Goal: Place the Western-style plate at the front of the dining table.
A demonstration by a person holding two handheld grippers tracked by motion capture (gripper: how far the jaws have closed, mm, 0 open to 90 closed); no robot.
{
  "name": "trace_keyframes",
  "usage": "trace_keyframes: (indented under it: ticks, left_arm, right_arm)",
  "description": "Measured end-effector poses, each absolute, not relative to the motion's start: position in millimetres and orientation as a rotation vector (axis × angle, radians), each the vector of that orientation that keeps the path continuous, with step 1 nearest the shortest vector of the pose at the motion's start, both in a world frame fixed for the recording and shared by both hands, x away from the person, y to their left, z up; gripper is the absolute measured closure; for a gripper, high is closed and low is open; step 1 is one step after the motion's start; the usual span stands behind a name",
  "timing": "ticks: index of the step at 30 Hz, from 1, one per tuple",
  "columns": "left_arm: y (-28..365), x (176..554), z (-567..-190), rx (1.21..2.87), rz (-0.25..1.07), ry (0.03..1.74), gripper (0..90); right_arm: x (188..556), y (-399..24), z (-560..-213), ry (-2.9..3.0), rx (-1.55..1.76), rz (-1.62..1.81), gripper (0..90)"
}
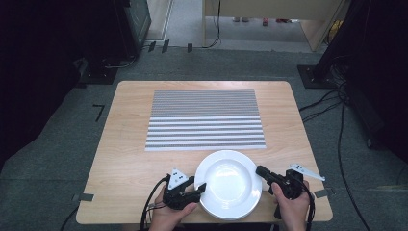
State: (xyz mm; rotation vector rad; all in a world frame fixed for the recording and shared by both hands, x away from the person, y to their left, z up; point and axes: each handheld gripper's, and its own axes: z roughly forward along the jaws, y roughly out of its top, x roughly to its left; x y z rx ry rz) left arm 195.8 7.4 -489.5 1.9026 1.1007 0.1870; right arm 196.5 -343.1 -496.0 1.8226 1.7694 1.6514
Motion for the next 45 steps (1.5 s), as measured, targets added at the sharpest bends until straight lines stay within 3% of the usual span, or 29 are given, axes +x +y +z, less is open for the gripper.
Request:
trace_keyframes:
  ticks: [14,45]
  left_arm:
    - [8.0,196.1,-489.3,1.882,0.192,1.105,49.3]
    - [26.6,195.6,-472.3,1.765,0.200,1.126,66.0]
  right_arm:
    - [205.4,-332.6,-499.3,1.677,1.794,1.711,81.8]
    - [213.0,-319.1,-509.9,1.807,1.787,1.704,75.4]
